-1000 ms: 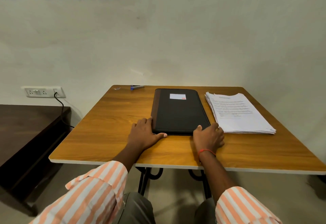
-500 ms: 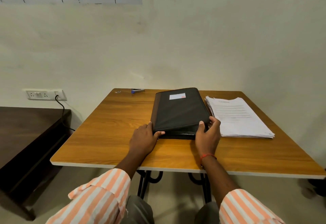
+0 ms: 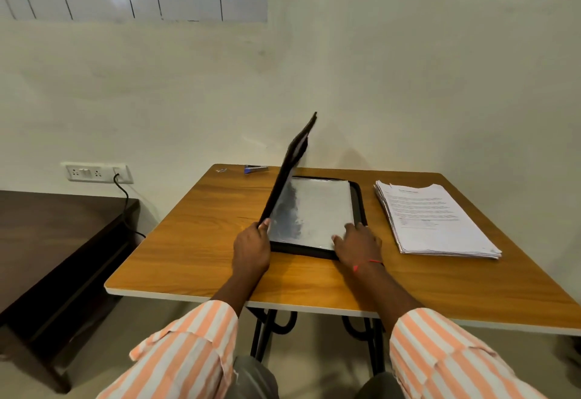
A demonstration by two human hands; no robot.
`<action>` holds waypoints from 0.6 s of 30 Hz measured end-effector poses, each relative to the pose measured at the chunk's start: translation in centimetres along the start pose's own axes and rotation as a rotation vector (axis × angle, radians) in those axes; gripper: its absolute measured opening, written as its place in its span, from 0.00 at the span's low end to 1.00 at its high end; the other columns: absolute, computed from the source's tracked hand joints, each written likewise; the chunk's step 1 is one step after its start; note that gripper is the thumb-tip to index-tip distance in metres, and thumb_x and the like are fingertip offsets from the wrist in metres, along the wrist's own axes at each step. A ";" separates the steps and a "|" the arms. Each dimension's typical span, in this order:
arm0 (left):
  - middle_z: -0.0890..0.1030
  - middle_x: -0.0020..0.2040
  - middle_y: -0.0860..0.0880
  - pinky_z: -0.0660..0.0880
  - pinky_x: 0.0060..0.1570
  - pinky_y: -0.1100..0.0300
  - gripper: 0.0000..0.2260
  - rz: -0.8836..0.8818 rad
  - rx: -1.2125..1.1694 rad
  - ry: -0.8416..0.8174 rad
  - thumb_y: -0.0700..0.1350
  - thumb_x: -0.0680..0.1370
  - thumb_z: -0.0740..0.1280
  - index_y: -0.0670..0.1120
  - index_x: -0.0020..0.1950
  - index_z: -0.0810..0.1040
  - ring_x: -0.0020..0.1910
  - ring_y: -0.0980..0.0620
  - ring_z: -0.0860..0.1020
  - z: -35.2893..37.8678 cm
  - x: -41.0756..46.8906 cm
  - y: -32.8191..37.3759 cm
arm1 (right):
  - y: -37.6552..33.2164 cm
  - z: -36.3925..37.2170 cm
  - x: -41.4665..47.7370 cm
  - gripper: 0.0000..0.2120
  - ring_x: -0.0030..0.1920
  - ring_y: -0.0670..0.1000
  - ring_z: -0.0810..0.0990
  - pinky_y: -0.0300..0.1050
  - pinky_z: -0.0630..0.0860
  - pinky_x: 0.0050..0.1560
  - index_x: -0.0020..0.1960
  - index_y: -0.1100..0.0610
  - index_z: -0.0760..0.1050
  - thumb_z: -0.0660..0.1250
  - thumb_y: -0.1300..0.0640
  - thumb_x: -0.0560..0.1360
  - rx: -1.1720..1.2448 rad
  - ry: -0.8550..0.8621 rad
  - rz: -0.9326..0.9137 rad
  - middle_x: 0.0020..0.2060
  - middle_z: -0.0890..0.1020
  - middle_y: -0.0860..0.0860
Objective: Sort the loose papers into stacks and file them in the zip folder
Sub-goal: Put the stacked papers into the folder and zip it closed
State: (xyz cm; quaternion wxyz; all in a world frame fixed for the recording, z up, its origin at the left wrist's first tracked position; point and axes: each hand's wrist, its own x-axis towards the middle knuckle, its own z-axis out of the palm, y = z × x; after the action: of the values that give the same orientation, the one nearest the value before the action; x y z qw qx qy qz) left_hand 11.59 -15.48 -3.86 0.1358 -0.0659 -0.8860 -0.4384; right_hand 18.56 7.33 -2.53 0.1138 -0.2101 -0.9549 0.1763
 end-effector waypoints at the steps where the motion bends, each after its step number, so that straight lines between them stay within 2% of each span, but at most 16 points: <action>1: 0.79 0.39 0.46 0.67 0.37 0.52 0.24 -0.022 -0.014 0.013 0.60 0.85 0.53 0.44 0.48 0.79 0.40 0.44 0.77 0.0 0.1 0.0 | 0.6 0.6 -0.4 0.26 0.77 0.59 0.61 0.58 0.60 0.74 0.75 0.52 0.66 0.55 0.40 0.82 -0.037 -0.037 0.022 0.76 0.66 0.58; 4: 0.77 0.39 0.45 0.65 0.38 0.53 0.25 -0.089 -0.028 0.088 0.59 0.85 0.52 0.41 0.46 0.78 0.39 0.44 0.75 0.0 0.4 0.2 | 1.1 1.3 -1.3 0.28 0.80 0.58 0.54 0.59 0.56 0.76 0.77 0.49 0.63 0.49 0.37 0.83 -0.053 -0.027 -0.004 0.79 0.61 0.56; 9: 0.79 0.42 0.42 0.70 0.39 0.52 0.24 -0.246 -0.073 0.172 0.56 0.86 0.53 0.38 0.47 0.76 0.41 0.44 0.76 -0.1 0.9 -0.2 | -0.1 1.0 -2.7 0.28 0.77 0.58 0.61 0.57 0.61 0.74 0.77 0.49 0.64 0.48 0.37 0.83 -0.158 0.014 -0.027 0.76 0.67 0.57; 11: 0.80 0.47 0.40 0.74 0.41 0.51 0.22 -0.297 -0.089 0.196 0.56 0.86 0.55 0.38 0.54 0.76 0.45 0.42 0.79 -0.1 1.2 -0.2 | -0.5 1.1 -3.2 0.28 0.76 0.58 0.63 0.55 0.63 0.73 0.77 0.50 0.65 0.48 0.37 0.83 -0.181 0.026 -0.023 0.75 0.68 0.57; 14: 0.80 0.54 0.38 0.76 0.44 0.51 0.17 -0.314 -0.074 0.200 0.49 0.85 0.62 0.37 0.65 0.70 0.51 0.40 0.80 -0.1 1.1 0.0 | -1.1 1.3 -3.7 0.29 0.74 0.58 0.65 0.53 0.66 0.71 0.76 0.50 0.66 0.48 0.36 0.82 -0.181 0.037 -0.021 0.74 0.69 0.57; 18: 0.78 0.61 0.38 0.80 0.54 0.47 0.25 -0.321 -0.102 0.198 0.44 0.81 0.69 0.38 0.73 0.63 0.58 0.38 0.80 -0.1 0.9 0.3 | -1.4 1.6 -4.2 0.29 0.72 0.57 0.67 0.52 0.69 0.69 0.75 0.51 0.67 0.48 0.36 0.82 -0.176 0.048 -0.016 0.72 0.71 0.57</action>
State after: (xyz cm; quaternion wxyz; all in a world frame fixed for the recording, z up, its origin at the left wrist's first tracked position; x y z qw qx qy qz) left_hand 10.88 -15.39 -3.28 0.1472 0.1131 -0.8440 -0.5032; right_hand 21.34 3.85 -4.07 0.1189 -0.2159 -0.9653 0.0857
